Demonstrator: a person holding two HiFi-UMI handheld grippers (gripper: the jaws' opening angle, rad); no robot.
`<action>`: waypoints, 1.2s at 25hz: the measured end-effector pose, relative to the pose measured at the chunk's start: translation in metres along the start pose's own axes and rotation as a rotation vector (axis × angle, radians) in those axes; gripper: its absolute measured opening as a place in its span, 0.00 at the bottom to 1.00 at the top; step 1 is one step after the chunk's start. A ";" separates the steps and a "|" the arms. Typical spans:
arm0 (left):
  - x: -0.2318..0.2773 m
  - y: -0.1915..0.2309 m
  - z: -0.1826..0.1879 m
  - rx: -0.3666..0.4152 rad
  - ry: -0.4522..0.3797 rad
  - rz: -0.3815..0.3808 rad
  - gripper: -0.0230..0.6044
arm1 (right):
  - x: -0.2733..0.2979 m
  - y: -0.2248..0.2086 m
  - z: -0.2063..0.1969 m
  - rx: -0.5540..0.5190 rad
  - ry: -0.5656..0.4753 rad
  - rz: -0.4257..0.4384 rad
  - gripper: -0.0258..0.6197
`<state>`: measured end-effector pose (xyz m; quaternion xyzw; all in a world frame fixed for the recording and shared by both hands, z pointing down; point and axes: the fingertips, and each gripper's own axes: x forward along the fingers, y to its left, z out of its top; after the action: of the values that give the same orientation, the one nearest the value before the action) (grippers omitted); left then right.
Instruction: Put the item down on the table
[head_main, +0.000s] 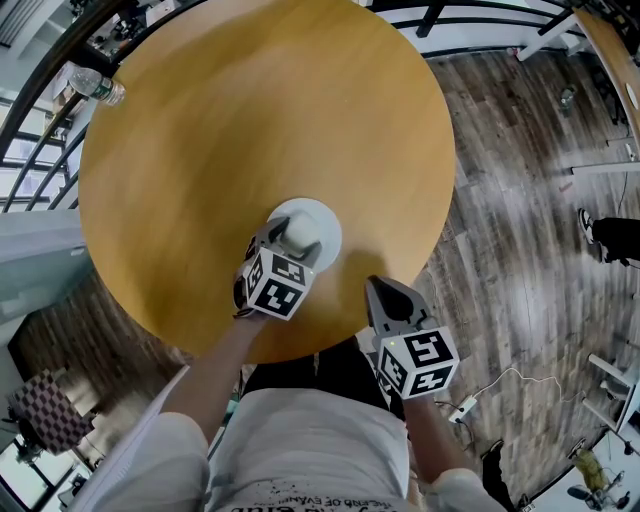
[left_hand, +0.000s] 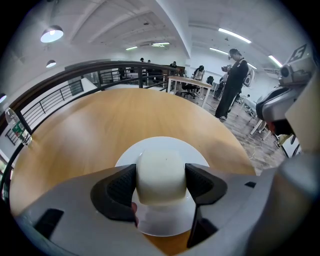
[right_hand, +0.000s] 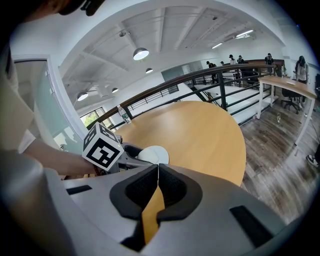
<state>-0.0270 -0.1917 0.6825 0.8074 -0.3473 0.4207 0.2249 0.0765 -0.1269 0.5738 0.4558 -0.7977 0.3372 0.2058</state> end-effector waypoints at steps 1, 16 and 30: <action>0.000 0.000 0.000 0.001 0.003 0.001 0.55 | 0.000 0.000 0.000 0.000 0.000 0.001 0.08; 0.003 0.000 -0.001 0.012 0.034 -0.002 0.55 | 0.002 0.001 0.000 -0.001 0.003 0.011 0.08; -0.001 -0.002 -0.001 0.012 0.020 -0.028 0.55 | -0.002 -0.001 0.002 0.005 -0.005 0.013 0.08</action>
<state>-0.0267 -0.1893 0.6822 0.8092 -0.3310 0.4277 0.2296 0.0786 -0.1277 0.5719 0.4522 -0.8002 0.3393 0.2003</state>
